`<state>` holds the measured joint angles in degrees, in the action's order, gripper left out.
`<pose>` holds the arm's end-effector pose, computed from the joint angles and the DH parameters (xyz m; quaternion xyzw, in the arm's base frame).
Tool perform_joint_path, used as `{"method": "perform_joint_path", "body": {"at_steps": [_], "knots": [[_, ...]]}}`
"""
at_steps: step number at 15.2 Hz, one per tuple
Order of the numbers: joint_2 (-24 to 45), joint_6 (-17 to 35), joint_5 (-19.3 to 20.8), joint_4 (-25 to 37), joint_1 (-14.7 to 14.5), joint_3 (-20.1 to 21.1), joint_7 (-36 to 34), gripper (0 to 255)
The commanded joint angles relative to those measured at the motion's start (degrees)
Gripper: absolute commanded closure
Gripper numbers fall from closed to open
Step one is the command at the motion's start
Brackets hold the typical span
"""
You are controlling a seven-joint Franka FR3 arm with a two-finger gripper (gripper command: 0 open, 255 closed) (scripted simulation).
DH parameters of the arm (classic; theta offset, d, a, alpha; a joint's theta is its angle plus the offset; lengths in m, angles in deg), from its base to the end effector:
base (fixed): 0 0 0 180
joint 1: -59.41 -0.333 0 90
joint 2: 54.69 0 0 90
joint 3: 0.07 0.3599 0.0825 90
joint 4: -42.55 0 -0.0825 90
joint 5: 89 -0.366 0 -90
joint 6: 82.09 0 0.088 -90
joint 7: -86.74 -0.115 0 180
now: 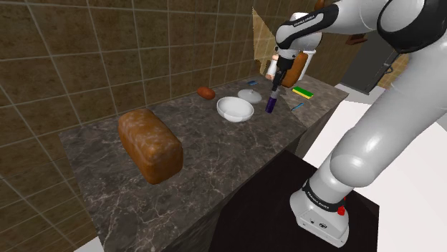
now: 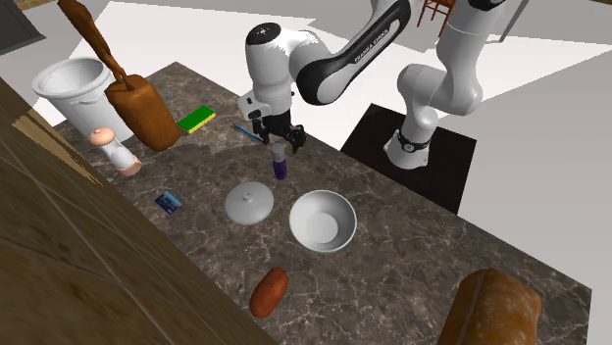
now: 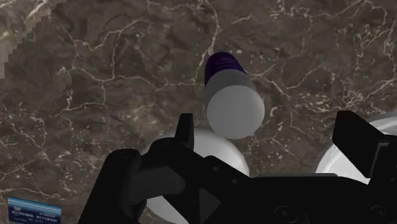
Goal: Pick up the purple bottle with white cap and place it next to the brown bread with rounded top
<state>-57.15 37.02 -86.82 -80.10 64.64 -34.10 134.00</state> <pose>0.3929 -0.3277 0.4629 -0.9967 -0.0796 0.0125 0.0056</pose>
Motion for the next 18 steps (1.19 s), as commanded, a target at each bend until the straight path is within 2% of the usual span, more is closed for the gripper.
{"method": "perform_joint_path", "body": {"at_steps": [1, 9, 16, 17, 18], "knots": [[3.9, 0.8, -3.0, 2.6, 0.4, -0.9, 3.3, 0], [6.9, 6.4, -5.1, -0.6, 0.8, -0.7, 4.8, 0], [6.9, 6.4, -5.1, -0.6, 0.8, -0.7, 4.8, 0], [6.9, 6.4, -5.1, -0.6, 0.8, -0.7, 4.8, 255], [6.9, 6.4, -5.1, -0.6, 0.8, -0.7, 4.8, 255]]}}
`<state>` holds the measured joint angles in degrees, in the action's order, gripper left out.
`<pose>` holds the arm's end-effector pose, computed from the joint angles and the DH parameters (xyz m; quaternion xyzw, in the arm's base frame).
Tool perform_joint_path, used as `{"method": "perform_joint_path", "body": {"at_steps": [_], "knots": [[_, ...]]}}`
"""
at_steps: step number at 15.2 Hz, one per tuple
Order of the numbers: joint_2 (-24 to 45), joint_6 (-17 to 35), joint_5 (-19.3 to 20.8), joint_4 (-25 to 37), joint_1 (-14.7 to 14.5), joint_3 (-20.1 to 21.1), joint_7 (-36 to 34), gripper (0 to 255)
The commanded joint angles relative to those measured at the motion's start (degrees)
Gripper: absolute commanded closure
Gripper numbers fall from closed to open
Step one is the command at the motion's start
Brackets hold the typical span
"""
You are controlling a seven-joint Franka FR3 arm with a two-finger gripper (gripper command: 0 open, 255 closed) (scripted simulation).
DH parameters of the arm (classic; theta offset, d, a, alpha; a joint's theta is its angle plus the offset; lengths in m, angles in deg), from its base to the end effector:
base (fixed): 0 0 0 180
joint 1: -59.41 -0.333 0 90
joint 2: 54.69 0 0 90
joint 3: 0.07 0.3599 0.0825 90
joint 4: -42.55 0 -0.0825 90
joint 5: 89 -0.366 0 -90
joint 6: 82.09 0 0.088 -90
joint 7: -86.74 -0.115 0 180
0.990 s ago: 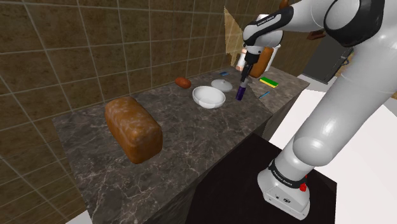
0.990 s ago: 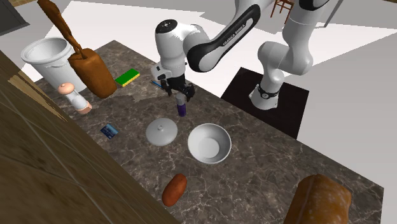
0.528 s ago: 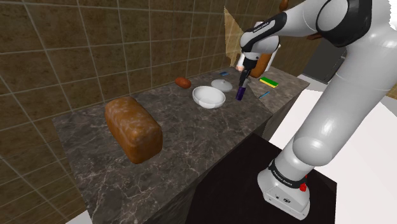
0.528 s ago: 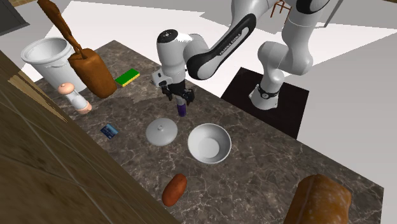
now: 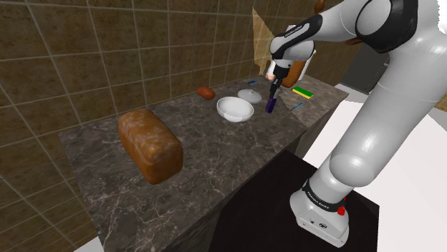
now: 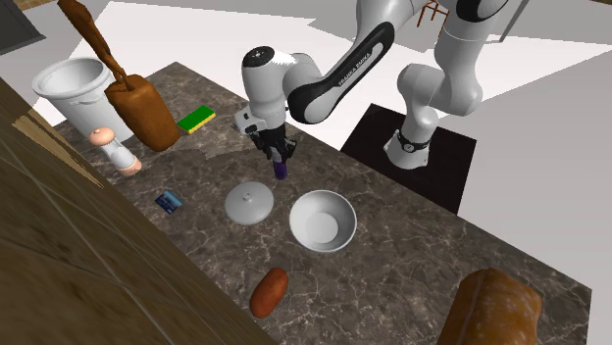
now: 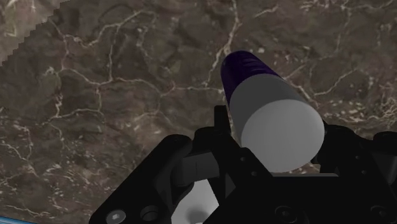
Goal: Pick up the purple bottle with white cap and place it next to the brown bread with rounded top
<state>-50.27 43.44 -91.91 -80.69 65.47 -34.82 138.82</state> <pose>0.4075 -0.3432 0.4162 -0.9964 -0.0837 0.0089 0.0072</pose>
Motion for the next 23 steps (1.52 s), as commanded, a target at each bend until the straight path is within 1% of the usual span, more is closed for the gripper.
{"method": "perform_joint_path", "body": {"at_steps": [1, 8, 23], "knots": [[0.0, 0.0, 0.0, 0.0, 0.0, 0.0, 0.0, 255], [0.0, 0.0, 0.0, 0.0, 0.0, 0.0, 0.0, 255], [-5.6, -11.1, 3.8, 6.5, -0.5, 0.1, -2.7, 255]]}}
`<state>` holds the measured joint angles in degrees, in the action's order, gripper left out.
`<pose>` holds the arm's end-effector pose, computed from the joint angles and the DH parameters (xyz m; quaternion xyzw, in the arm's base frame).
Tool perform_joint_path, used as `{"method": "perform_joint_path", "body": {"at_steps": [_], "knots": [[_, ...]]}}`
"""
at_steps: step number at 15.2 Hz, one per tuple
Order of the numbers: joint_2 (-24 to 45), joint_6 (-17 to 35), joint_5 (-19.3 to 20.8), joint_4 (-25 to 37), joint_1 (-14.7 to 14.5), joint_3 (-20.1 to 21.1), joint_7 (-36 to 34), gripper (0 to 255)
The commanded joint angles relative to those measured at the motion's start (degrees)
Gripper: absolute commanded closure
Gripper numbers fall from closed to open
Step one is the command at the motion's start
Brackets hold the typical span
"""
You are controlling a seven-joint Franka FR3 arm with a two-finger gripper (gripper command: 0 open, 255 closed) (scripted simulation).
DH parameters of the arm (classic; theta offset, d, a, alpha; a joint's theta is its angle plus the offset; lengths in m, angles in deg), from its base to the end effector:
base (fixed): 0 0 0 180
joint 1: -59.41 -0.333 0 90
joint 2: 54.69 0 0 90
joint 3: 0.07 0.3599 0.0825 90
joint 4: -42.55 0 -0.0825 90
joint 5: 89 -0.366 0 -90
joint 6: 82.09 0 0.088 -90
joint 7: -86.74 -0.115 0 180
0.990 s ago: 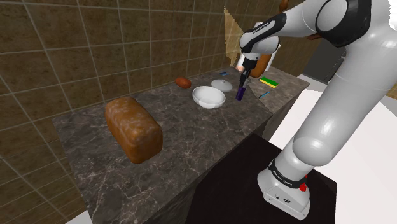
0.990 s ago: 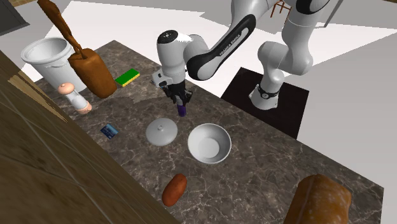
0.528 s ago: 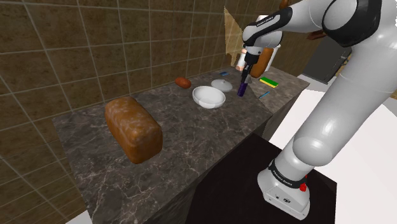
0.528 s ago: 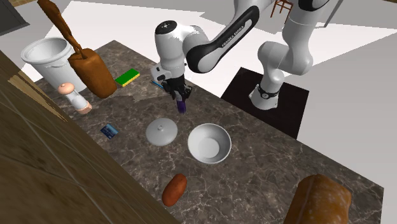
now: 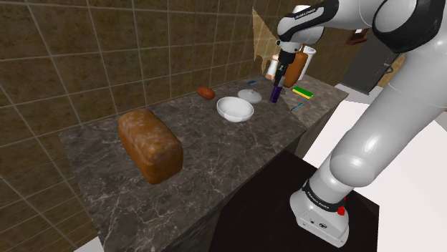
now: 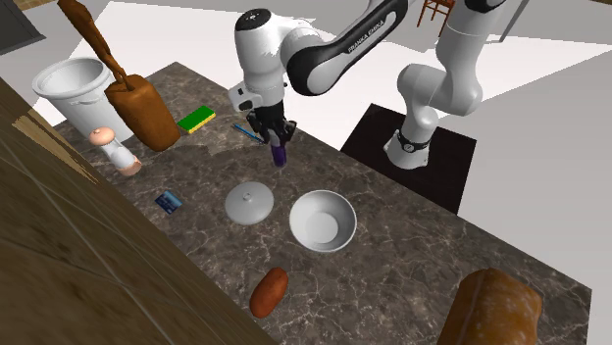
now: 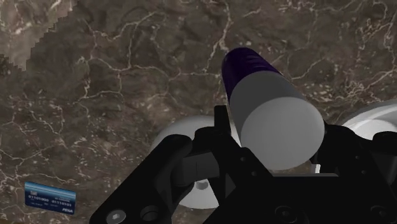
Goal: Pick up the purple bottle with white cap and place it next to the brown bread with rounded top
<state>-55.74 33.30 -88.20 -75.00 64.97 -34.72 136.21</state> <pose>0.4005 -0.3418 0.4865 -0.9964 -0.0839 0.0088 0.0072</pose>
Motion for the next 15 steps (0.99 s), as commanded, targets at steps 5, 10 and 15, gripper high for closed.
{"method": "perform_joint_path", "body": {"at_steps": [5, 10, 15], "knots": [[-1.2, -4.7, 0.7, 3.7, -0.1, 0.2, -0.6, 255], [-2.0, -8.5, 1.1, 6.8, -0.2, 0.4, -0.9, 255], [-2.4, -12.3, 1.3, 10.3, -0.3, 0.5, -1.1, 255]]}}
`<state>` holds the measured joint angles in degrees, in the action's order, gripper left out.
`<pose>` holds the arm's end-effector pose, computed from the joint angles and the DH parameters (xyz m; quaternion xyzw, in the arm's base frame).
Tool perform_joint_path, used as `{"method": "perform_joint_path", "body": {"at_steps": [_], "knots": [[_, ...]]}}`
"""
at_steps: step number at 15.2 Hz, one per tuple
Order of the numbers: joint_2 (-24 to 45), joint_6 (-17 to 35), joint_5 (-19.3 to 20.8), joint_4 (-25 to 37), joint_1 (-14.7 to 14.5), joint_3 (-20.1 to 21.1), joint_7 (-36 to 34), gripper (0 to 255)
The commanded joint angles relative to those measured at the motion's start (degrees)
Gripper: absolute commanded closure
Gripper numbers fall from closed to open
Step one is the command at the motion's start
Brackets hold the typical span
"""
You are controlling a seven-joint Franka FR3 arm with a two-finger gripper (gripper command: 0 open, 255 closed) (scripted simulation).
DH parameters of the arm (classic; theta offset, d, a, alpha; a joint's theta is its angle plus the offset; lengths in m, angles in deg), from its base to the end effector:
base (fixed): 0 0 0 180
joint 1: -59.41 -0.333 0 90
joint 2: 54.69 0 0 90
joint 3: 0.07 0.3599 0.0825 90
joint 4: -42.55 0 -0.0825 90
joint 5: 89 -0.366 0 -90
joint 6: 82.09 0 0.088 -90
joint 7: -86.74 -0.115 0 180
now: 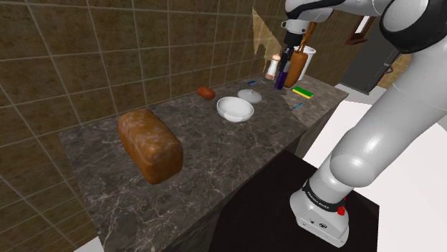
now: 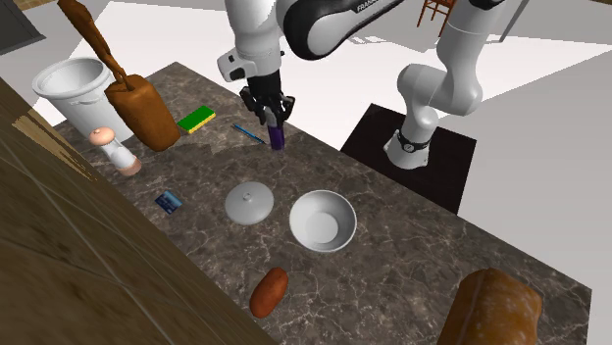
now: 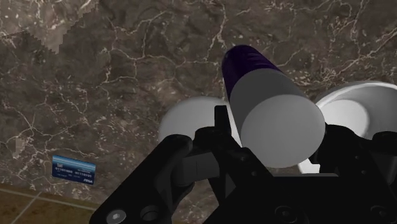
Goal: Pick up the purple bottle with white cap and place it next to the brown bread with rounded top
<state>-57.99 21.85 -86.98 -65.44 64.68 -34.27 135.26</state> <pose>0.3991 -0.3419 0.5625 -0.9964 -0.0839 0.0088 0.0073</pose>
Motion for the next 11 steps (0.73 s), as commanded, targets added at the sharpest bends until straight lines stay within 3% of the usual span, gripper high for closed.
{"method": "perform_joint_path", "body": {"at_steps": [1, 11], "knots": [[-0.2, -1.6, 0.1, 1.4, -0.1, 0.1, -0.1, 255], [0.3, -9.4, -0.2, 9.6, -0.1, 0.1, 0.1, 255]]}}
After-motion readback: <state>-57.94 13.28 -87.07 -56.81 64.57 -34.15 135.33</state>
